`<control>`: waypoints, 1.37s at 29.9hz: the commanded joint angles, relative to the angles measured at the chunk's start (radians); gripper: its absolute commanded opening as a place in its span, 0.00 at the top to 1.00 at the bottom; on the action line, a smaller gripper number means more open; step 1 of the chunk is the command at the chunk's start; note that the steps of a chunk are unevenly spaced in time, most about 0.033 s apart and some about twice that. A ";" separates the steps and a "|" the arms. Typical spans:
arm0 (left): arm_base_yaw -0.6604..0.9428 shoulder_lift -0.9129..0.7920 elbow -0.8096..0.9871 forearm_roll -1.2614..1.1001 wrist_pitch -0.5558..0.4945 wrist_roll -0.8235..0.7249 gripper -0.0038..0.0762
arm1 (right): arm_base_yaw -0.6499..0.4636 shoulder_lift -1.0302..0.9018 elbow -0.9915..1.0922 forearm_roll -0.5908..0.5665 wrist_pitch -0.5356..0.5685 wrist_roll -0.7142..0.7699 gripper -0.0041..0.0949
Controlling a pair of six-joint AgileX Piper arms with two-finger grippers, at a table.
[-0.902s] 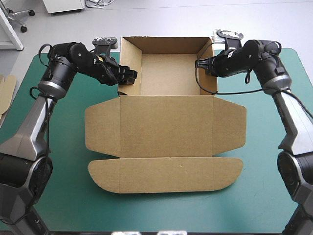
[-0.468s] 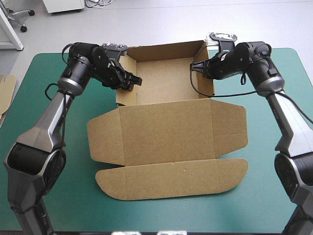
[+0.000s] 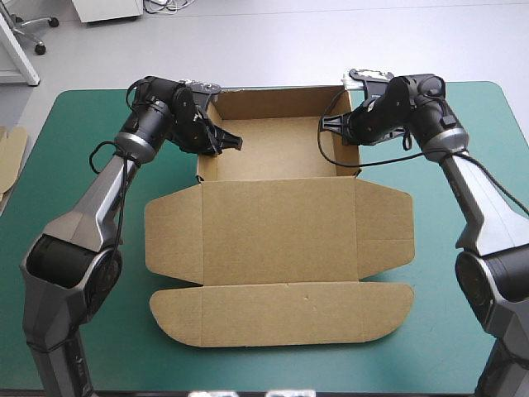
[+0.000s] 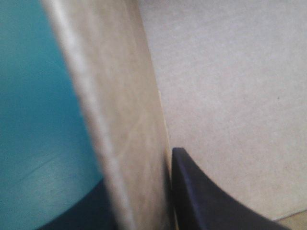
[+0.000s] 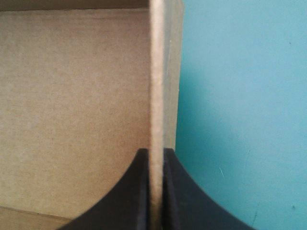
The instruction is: Fold the box
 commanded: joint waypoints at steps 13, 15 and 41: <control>-0.033 0.047 -0.032 0.040 0.021 -0.026 0.97 | 0.040 0.004 -0.037 -0.112 0.033 -0.006 0.98; -0.038 0.054 -0.032 0.043 0.005 -0.026 0.97 | 0.040 0.011 -0.037 -0.107 0.041 -0.006 0.98; -0.046 0.169 -0.022 0.089 -0.050 -0.107 0.97 | 0.099 0.131 -0.037 -0.314 0.086 -0.012 0.98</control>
